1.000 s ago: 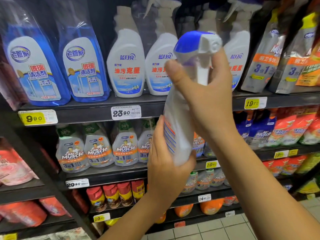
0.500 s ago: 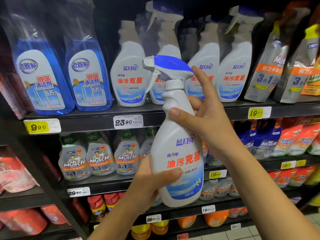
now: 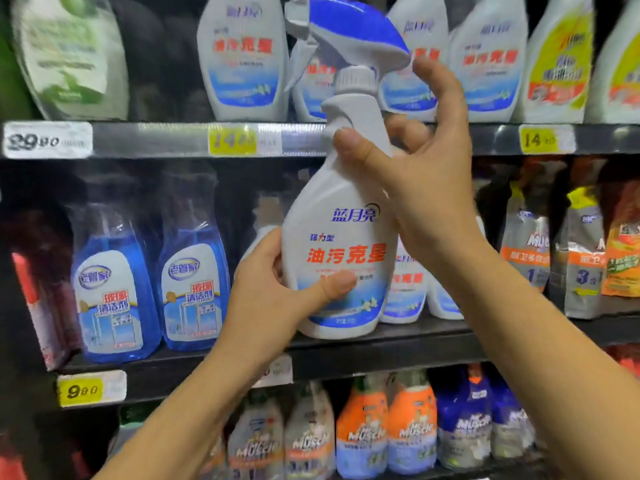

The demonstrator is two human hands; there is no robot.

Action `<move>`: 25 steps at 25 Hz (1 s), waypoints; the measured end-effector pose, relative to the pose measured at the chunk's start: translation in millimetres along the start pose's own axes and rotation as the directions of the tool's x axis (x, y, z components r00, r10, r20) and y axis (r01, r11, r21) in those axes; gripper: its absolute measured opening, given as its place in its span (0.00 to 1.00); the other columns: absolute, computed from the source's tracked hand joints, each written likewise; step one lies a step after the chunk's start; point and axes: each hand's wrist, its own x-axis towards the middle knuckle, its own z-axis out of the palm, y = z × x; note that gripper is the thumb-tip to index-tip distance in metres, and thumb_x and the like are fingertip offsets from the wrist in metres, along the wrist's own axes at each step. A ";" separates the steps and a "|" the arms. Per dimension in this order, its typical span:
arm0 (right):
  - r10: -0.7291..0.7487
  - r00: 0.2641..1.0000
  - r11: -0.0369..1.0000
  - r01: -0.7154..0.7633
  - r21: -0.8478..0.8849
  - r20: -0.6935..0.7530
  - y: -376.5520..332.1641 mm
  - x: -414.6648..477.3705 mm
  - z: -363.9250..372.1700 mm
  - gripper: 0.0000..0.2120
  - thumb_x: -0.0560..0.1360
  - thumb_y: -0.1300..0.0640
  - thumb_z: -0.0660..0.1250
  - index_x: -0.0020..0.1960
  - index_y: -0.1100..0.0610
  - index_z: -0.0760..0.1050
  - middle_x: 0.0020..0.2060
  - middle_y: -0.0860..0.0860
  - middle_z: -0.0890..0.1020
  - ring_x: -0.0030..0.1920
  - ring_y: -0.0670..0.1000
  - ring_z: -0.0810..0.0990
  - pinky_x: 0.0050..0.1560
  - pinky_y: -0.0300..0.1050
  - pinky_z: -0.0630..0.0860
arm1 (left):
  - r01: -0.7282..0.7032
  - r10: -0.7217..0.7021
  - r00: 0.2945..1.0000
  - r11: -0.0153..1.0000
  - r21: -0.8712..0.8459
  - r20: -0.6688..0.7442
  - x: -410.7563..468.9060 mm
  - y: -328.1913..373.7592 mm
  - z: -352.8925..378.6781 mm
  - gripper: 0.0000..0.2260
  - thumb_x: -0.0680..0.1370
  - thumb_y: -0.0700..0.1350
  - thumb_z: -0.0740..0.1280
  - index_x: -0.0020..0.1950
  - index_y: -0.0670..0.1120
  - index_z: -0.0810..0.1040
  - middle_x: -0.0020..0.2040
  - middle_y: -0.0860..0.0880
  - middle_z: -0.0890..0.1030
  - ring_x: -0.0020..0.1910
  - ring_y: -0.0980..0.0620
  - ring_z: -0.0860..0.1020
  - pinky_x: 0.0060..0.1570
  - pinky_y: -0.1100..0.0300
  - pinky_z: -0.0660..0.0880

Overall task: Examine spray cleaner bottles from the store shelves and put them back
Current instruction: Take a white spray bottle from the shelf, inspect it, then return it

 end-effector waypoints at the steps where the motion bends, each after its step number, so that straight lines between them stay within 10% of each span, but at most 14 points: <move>1: -0.011 1.000 0.999 0.011 -0.037 0.020 -4.5 14.5 0.0 0.37 0.69 0.59 0.76 0.70 0.50 0.59 0.46 0.53 0.81 0.43 0.47 0.84 0.47 0.45 0.81 | -0.030 0.030 1.000 0.999 -0.033 -0.004 14.5 5.5 -1.1 0.26 0.57 0.52 0.80 0.52 0.52 0.78 0.46 0.53 0.86 0.44 0.55 0.84 0.38 0.64 0.79; 3: 0.007 0.996 0.996 0.001 -0.089 0.088 -11.4 38.3 -4.5 0.32 0.68 0.52 0.75 0.68 0.47 0.63 0.50 0.47 0.77 0.43 0.37 0.82 0.45 0.34 0.77 | -0.081 0.081 0.997 0.995 -0.053 -0.012 40.4 16.4 -4.0 0.27 0.56 0.47 0.82 0.53 0.48 0.78 0.46 0.50 0.86 0.45 0.52 0.84 0.41 0.62 0.80; 8: 0.135 0.955 0.991 -0.127 -0.047 0.265 8.3 54.6 -22.3 0.30 0.66 0.44 0.73 0.64 0.56 0.73 0.56 0.55 0.82 0.55 0.52 0.82 0.56 0.50 0.78 | -0.157 0.159 0.987 0.970 -0.187 -0.006 105.1 45.8 -1.3 0.25 0.58 0.44 0.80 0.54 0.46 0.79 0.47 0.49 0.86 0.46 0.51 0.84 0.42 0.62 0.79; 25: -0.096 0.995 0.939 0.094 -0.331 0.012 40.5 131.9 2.9 0.14 0.78 0.52 0.65 0.61 0.55 0.73 0.53 0.49 0.83 0.50 0.45 0.82 0.49 0.43 0.81 | -0.330 0.356 0.927 0.925 0.190 -0.120 213.0 54.5 11.1 0.26 0.74 0.51 0.71 0.69 0.51 0.67 0.56 0.54 0.79 0.53 0.58 0.79 0.54 0.57 0.78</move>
